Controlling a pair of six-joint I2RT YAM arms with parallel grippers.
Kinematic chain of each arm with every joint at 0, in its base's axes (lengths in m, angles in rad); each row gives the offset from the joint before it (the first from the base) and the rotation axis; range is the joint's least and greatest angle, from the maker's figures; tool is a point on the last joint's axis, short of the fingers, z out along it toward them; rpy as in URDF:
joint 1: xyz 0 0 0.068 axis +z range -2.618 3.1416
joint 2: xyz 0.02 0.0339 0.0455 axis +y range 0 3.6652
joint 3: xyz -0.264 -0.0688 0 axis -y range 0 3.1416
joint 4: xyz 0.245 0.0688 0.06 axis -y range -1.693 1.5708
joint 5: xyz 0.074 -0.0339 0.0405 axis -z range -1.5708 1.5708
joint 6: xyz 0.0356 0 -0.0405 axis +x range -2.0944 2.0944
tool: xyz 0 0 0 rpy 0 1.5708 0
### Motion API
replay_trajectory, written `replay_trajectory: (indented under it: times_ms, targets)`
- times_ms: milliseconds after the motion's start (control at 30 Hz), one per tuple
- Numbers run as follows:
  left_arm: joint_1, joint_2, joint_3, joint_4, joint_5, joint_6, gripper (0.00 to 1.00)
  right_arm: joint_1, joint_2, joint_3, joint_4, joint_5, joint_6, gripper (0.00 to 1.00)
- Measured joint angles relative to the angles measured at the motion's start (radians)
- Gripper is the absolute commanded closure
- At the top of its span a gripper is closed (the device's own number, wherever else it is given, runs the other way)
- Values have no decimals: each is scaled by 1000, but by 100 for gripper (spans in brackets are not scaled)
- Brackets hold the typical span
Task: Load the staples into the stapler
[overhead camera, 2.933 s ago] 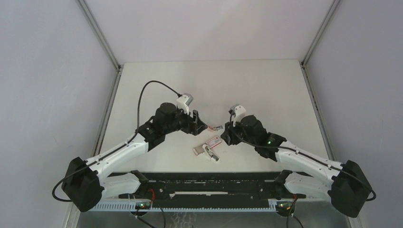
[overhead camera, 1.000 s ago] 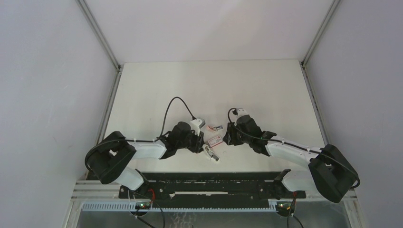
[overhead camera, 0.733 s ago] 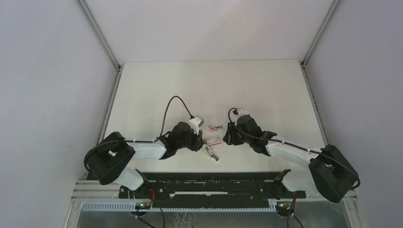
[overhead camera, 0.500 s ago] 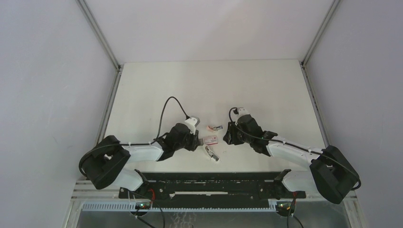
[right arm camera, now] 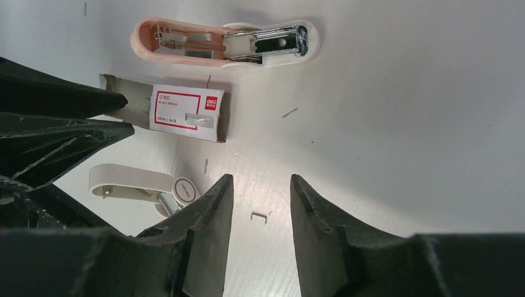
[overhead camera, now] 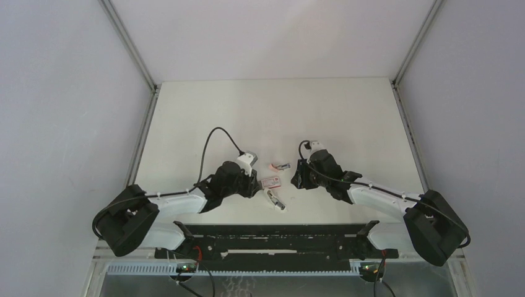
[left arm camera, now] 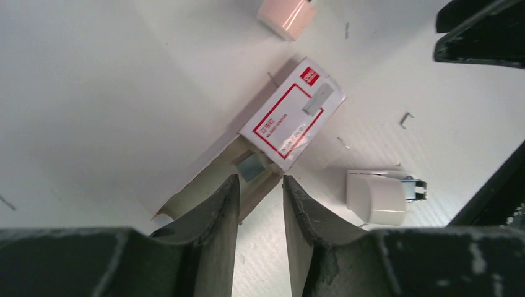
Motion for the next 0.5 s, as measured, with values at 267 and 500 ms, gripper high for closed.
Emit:
replay_trajectory:
  times_ms: [267,500]
  targets:
    - [0,0,21,-30,29,25,65,-1,0,-1,2,-4,1,62]
    - [0,43,29,-42,26,32,67,-2,-15,-10,5,-4,2,62]
